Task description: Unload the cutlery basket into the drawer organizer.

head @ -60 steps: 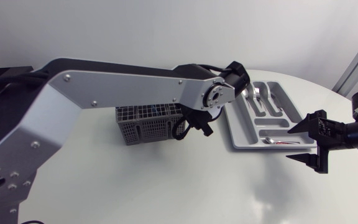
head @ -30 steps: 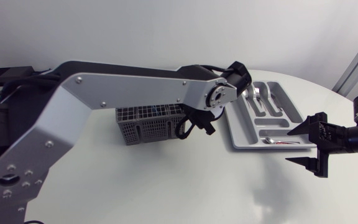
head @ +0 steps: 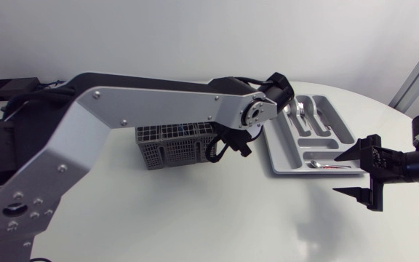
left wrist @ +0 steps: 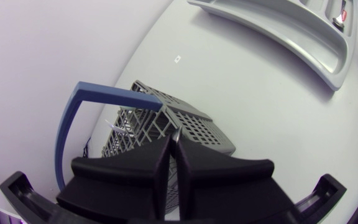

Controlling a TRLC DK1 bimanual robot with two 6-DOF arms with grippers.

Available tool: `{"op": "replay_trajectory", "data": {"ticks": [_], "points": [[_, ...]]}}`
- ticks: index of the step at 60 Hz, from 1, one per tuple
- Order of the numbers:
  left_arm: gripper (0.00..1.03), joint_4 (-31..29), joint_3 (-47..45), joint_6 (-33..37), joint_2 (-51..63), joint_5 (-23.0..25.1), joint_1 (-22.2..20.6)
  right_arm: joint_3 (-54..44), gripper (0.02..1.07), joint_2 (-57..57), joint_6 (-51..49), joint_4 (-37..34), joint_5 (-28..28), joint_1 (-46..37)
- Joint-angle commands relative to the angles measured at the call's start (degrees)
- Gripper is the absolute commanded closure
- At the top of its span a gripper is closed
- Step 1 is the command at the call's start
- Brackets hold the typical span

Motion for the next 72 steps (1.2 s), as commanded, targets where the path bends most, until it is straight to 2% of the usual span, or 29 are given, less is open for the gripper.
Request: {"op": "replay_trajectory", "data": {"ticks": [1,13,36,42,55,61,65,72], "points": [[1.00,0.08,0.04,-0.64,-1.61,0.10,-0.19,-1.59,0.07,-0.57,-1.67,0.80,-0.15,-0.58],[1.00,2.36,-2.60,0.24,-6.71,0.01,-1.42,-2.03,0.07,-1.10,-1.67,0.71,-0.24,-0.58],[1.00,11.77,-12.88,3.84,-18.22,-2.28,-2.83,-3.43,0.07,-2.77,-1.93,0.80,-1.03,-0.58],[1.00,14.76,-15.17,5.95,-21.21,-3.77,-3.45,-3.61,0.07,-4.70,-0.44,0.71,-2.70,-0.49],[1.00,18.89,-17.63,6.57,-26.66,-3.68,-3.97,-4.13,0.07,-11.29,6.59,0.88,-7.62,0.21],[1.00,20.56,-18.15,4.55,-29.38,2.47,-2.57,-4.40,0.07,-14.90,13.71,1.50,-9.29,2.23],[1.00,20.47,-18.24,0.68,-30.26,9.59,-0.28,-5.54,0.07,-18.15,19.07,2.47,-9.47,4.60],[1.00,18.98,-18.24,-4.68,-30.52,18.73,3.06,-9.14,0.07,-24.83,31.11,8.97,-8.76,9.52]]}}
